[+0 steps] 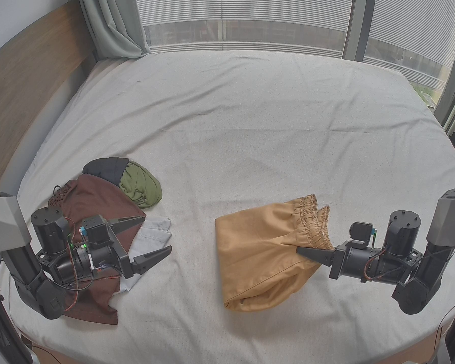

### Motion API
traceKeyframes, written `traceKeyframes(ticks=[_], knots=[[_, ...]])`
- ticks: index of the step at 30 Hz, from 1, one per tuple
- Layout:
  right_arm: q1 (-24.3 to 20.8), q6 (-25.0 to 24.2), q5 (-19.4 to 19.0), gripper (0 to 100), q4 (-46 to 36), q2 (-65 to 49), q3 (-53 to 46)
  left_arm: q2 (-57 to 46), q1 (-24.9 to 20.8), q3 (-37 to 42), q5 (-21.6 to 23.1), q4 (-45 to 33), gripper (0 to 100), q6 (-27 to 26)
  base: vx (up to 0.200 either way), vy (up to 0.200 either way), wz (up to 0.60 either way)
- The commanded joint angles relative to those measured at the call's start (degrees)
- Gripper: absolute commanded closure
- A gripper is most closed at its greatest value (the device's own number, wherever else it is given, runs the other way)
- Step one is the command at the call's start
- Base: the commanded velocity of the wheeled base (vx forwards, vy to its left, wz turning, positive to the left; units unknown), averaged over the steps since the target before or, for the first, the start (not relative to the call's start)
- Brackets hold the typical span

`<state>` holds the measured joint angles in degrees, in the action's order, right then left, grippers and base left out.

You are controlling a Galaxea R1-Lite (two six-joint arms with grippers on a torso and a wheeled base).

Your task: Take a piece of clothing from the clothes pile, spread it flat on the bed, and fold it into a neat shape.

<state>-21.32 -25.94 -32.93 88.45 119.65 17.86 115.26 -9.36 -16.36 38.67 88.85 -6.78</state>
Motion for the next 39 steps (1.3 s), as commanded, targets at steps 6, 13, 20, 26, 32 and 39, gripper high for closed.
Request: traceKeyframes(ticks=[6, 13, 20, 26, 32, 39], knots=[[-0.12, -0.51, -0.03, 100, 0.05, -1.79, 0.25, 0.05, 0.40, 0.19, -0.52, -0.08, 0, 0.01, 0.000, 0.000, 0.00], [-0.12, -0.95, -0.03, 100, 0.05, -2.32, 0.51, 0.05, 0.66, 2.12, -8.52, -0.25, 0, 0.19, 0.000, 0.000, 0.00], [-0.12, -0.95, -0.03, 100, 0.05, -2.32, 0.86, 0.67, 0.13, -0.25, -22.50, -0.16, 0, 3.53, 0.000, 0.000, 0.00], [-0.12, -0.95, -0.03, 100, 0.05, -2.32, 0.95, 0.67, -0.39, -0.43, -23.82, -0.16, 0, 6.43, 0.000, 0.000, 0.00], [-0.21, -0.95, -0.03, 100, 0.05, -2.40, 1.39, 0.49, -0.39, -0.43, -23.82, -0.16, 0, 6.34, 0.000, 0.000, 0.00], [-0.48, -1.22, -0.03, 100, -0.04, -2.40, 3.15, -0.13, 0.40, -0.34, -23.64, -0.16, 0, 6.69, 0.000, 0.000, 0.00]])
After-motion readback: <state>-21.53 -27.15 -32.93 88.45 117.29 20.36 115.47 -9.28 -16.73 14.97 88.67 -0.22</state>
